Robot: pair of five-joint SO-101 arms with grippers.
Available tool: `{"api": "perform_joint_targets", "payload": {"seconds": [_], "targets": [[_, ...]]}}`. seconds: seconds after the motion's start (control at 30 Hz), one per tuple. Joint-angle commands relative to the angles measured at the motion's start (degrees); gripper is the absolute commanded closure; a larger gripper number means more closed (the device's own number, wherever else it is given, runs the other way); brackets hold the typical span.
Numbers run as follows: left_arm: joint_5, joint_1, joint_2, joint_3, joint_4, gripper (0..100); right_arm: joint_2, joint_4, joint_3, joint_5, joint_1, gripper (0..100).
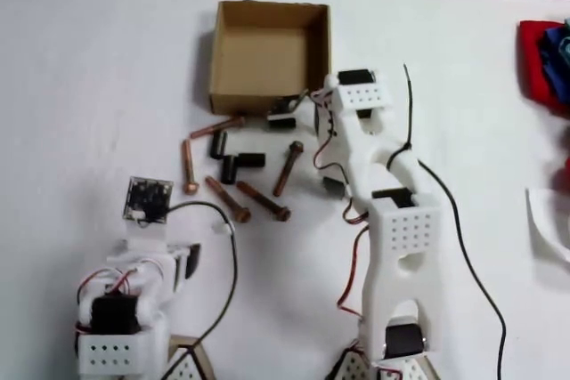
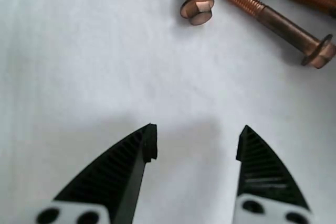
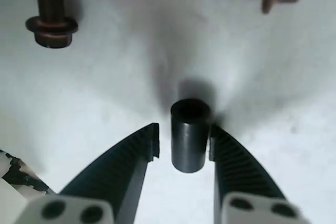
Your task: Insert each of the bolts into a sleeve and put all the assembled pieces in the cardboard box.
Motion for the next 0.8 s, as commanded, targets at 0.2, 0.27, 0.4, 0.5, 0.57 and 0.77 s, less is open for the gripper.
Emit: {"api": "perform_joint_targets", "payload": {"seconds": [0.2,0.27,0.4,0.5,0.57,0.77], "targets": [[-0.18,-0.62,-1.41,1.19,0.35,74,1.19,-0.31,-0.26,-1.58,3.3,96.4],[-0.18,-0.62,-1.41,1.19,0.35,74,-0.31,-0.22,-0.44,-2.64,4.26,97.7],[-0.18,-0.62,-1.41,1.19,0.35,74,-7.69,-0.22,0.0,-2.9,6.9,97.7],[-0.18,-0.62,-1.41,1.19,0.35,74,-15.52,-0.22,1.41,-2.99,9.54,97.7],[-0.18,-0.62,-1.41,1.19,0.35,74,-21.76,-0.22,5.01,-2.99,10.86,97.7],[-0.18,-0.62,-1.41,1.19,0.35,74,-45.41,-6.81,27.25,-3.08,11.47,97.7]]}}
